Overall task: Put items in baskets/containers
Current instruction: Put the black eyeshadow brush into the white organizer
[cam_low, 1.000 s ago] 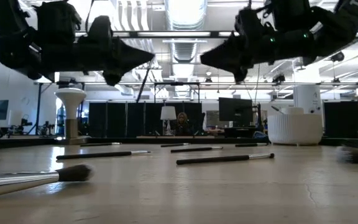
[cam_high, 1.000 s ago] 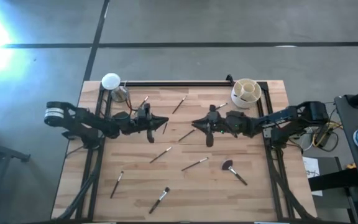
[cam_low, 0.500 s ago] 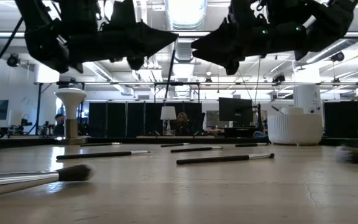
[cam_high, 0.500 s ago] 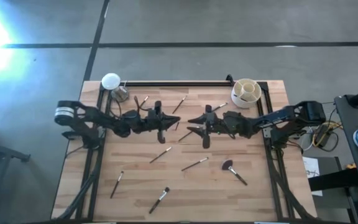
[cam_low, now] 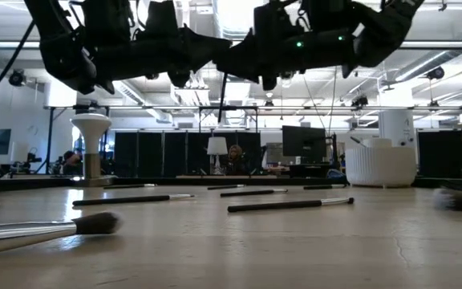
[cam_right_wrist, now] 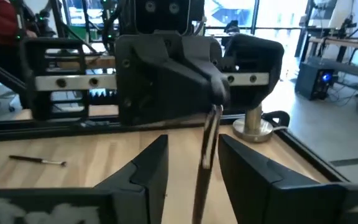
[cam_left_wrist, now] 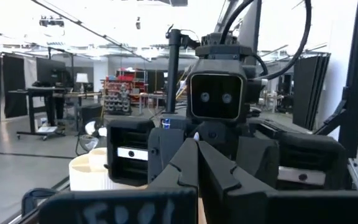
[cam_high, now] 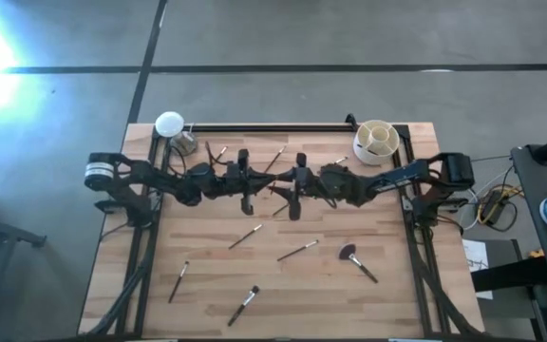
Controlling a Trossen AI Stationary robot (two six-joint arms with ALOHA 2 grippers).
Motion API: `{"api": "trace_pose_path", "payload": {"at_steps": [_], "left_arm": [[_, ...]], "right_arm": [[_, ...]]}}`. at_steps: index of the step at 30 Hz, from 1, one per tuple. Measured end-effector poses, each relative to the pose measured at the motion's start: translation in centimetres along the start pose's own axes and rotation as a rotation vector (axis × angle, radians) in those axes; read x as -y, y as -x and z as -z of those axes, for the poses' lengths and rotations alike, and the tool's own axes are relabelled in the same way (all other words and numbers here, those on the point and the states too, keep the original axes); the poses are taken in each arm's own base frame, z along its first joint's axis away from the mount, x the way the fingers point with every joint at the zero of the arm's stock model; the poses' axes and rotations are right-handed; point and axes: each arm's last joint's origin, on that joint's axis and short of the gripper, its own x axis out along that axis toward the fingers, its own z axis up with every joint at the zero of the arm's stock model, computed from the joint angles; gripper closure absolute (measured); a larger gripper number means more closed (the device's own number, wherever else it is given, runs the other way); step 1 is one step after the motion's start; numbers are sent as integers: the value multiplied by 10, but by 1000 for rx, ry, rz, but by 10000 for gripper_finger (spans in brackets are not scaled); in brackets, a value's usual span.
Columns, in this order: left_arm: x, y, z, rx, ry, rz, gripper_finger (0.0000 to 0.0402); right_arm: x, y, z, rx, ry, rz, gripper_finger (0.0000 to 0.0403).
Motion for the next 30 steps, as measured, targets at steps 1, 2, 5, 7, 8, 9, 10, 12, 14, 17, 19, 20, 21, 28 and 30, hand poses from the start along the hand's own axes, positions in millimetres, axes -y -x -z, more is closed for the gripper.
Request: {"api": "trace_pose_path", "payload": {"at_steps": [1, 2, 5, 7, 8, 9, 10, 12, 14, 17, 19, 20, 21, 28, 30], "left_arm": [[-1, 0, 0, -3, 1, -1, 401], [-1, 1, 1, -6, 5, -1, 401], [-1, 5, 3, -16, 10, 3, 401], [-1, 7, 5, -24, 10, 4, 401], [-1, 8, 5, -26, 9, 3, 401], [-1, 9, 5, -24, 9, 5, 401], [-1, 11, 6, -24, 9, 5, 401], [-2, 12, 5, -20, 10, 1, 401], [-2, 13, 5, -19, 19, -1, 401], [-2, 13, 2, -11, 43, -1, 401], [-2, 14, 1, -10, 68, -20, 400], [-3, 15, 1, -18, 77, -36, 398], [-3, 17, 1, -35, 80, -44, 395], [-3, 29, -8, -99, 67, -60, 360], [-2, 34, -12, -104, 48, -60, 354]], "right_arm": [[1, -2, 0, 0, 3, 5, 278], [3, -4, 1, -2, 6, 9, 284], [5, -6, 3, -14, 27, 19, 304], [5, -5, 4, -37, 42, 18, 322], [5, -4, 3, -45, 47, 17, 332], [5, -3, 2, -52, 52, 14, 343], [5, -1, 1, -55, 58, 13, 356], [5, 1, -2, -48, 69, 13, 381], [5, 2, -2, -49, 74, 13, 387], [5, 3, -1, -55, 73, 14, 388], [6, 5, 1, -62, 74, 14, 388], [6, 6, 1, -64, 75, 14, 388], [6, 7, 2, -65, 74, 14, 389], [8, 27, -9, -48, 82, 49, 390], [9, 39, -10, -45, 86, 61, 390]]}}
